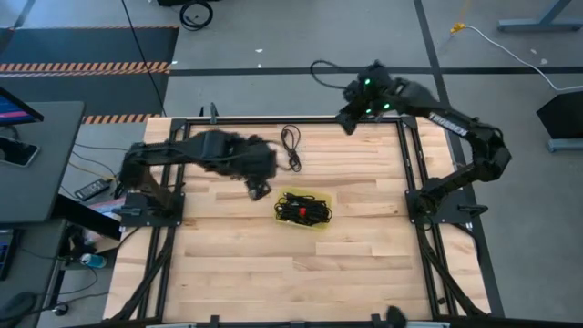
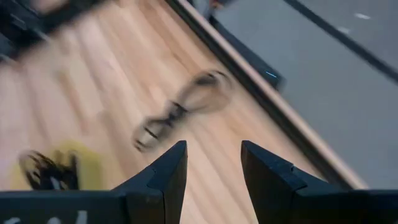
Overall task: Pick and place USB-C Cables
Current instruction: Put the black charger cable into the yellow bin
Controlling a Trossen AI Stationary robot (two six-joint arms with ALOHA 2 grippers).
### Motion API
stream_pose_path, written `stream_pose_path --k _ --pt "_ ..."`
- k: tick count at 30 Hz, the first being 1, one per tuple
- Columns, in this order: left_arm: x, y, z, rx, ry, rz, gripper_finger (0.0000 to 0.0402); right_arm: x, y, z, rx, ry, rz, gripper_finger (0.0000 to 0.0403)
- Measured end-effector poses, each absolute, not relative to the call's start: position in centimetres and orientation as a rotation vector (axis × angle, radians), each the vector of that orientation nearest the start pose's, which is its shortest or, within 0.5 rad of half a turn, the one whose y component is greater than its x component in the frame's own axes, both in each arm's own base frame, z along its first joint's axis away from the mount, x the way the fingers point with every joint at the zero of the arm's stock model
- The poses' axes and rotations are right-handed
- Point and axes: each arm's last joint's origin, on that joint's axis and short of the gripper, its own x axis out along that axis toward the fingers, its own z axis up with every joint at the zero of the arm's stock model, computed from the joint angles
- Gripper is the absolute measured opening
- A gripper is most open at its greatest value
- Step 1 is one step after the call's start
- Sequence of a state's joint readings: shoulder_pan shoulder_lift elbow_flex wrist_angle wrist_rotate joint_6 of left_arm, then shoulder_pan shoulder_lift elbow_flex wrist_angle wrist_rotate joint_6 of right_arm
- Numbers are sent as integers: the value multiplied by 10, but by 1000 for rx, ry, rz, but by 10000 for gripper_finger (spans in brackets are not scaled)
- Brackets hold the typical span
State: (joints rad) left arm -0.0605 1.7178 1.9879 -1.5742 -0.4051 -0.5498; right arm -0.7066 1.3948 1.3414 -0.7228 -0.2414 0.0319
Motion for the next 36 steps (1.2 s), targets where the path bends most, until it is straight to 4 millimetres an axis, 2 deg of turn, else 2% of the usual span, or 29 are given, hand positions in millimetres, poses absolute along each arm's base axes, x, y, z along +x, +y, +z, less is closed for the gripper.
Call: stream_pose_path --k 3,8,14,17,22,27,36 --pt "281 -16 389 -214 1127 693 239 242 -183 318 443 658 -426 158" --pt "242 -22 365 -265 1153 794 232 278 -176 281 515 777 -381 165" --pt "213 -19 340 -293 1188 861 231 329 -166 257 520 852 -297 182" --pt "207 -19 335 -287 1206 870 231 349 -166 254 509 865 -277 186" --pt "207 -19 335 -271 1206 849 231 370 -173 240 542 922 -313 188" --pt "207 -20 335 -258 1212 837 231 383 -178 214 627 1025 -341 198" --pt "207 -20 335 -251 1214 831 231 396 -169 176 664 1170 -336 249"
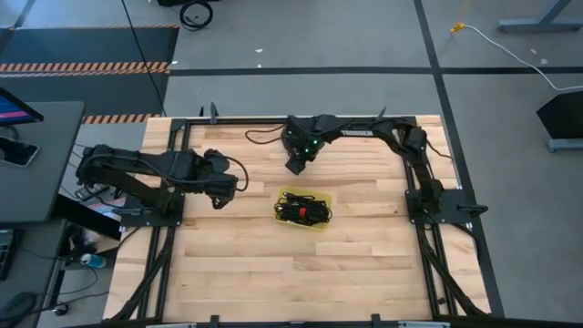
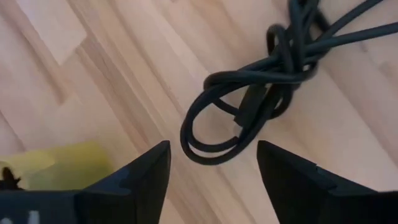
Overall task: Pick and place USB-C Cables
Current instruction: Put the black charger cable into the yellow bin
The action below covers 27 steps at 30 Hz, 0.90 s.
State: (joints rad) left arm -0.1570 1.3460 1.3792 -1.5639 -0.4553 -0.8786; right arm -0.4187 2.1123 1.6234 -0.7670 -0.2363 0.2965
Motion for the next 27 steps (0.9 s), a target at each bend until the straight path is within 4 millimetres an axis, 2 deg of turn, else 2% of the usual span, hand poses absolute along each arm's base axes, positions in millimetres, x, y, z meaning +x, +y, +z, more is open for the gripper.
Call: stream_pose_path --k 4,9,15,19,25,27 --pt "207 -20 335 -251 1214 830 231 399 -170 164 668 1188 -338 263" --pt "208 -20 335 -252 1213 831 231 403 -172 161 659 1158 -340 267" --pt "208 -20 335 -254 1209 829 231 407 -176 160 689 1101 -371 246" --pt "208 -20 335 -256 1207 829 231 406 -178 160 711 1103 -381 187" --pt "208 -20 335 -256 1208 829 231 402 -179 159 722 1129 -361 40" --pt "208 -20 335 -255 1208 829 231 402 -179 160 692 1135 -331 22"
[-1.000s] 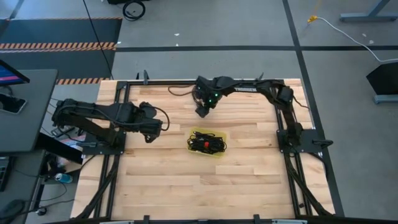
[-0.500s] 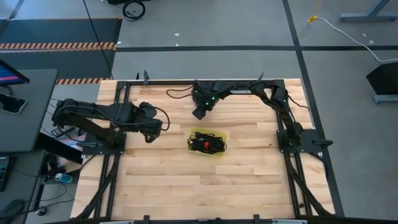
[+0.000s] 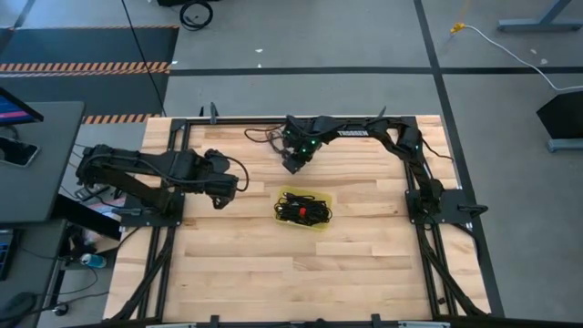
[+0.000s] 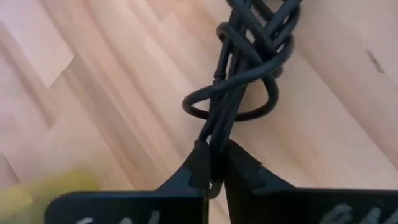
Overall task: Pick and place USB-C Cables
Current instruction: Put the black charger cable into the yellow bin
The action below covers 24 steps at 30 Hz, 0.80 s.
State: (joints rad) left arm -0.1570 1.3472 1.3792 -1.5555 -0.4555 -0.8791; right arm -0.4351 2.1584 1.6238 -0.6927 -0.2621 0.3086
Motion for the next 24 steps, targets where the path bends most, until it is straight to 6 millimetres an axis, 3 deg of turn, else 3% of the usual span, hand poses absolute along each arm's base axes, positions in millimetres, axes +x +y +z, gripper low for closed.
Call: stream_pose_path --k 2,5,11,16,20,24 --pt "208 -20 335 -255 1208 829 231 399 -176 165 676 1151 -317 22" --pt "208 -20 335 -254 1208 829 231 392 -167 189 610 1165 -306 22" --pt "208 -20 335 -254 1209 829 231 359 -138 270 481 1107 -331 22" --pt "208 -20 335 -253 1209 829 231 322 -99 332 478 1033 -289 22" --pt "208 -20 335 -252 1209 828 231 300 -61 358 477 1038 -187 22" --pt "208 -19 335 -240 1200 837 231 294 -26 360 444 1107 -109 22"
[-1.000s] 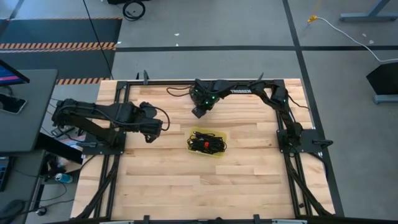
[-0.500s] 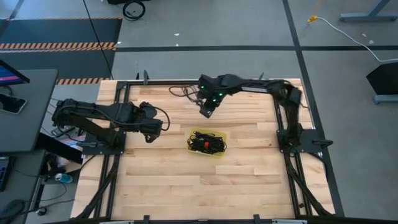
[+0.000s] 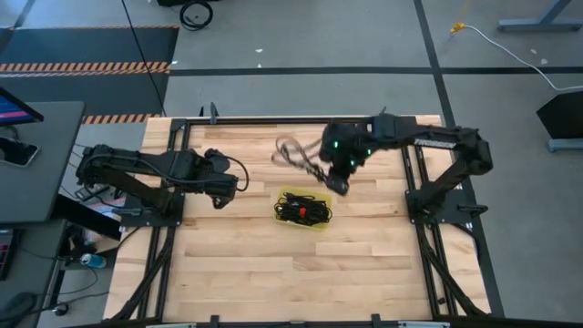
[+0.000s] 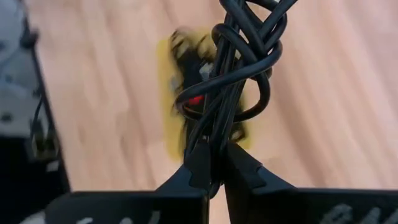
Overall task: Pick and place USB-C Cables
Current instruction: Put the black charger cable into the yellow bin
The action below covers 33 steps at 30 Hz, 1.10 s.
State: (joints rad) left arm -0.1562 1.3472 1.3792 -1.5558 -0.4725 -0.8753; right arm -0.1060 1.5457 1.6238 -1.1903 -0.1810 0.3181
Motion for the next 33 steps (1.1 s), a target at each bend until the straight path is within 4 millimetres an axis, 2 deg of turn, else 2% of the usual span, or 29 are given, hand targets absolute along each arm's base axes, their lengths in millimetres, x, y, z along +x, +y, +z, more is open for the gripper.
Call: stream_pose_path --k 4,7,12,16,19,24,31,33 --pt "210 -20 335 -243 1185 837 231 305 -4 346 401 1191 -54 22" --pt "211 -20 336 -250 1173 833 231 321 4 326 352 1263 -25 22" --pt "211 -20 336 -252 1170 832 231 346 4 280 269 1439 22 22" --pt "211 -20 336 -252 1170 832 231 353 1 246 212 1626 57 22" --pt "211 -20 336 -249 1171 829 231 359 1 229 167 1692 104 22" --pt "211 -20 336 -247 1170 826 231 366 1 213 143 1711 152 22" --pt "211 -20 336 -246 1170 824 231 369 0 211 146 1694 152 22" --pt "211 -20 336 -246 1170 825 231 368 -1 211 148 1701 150 38"
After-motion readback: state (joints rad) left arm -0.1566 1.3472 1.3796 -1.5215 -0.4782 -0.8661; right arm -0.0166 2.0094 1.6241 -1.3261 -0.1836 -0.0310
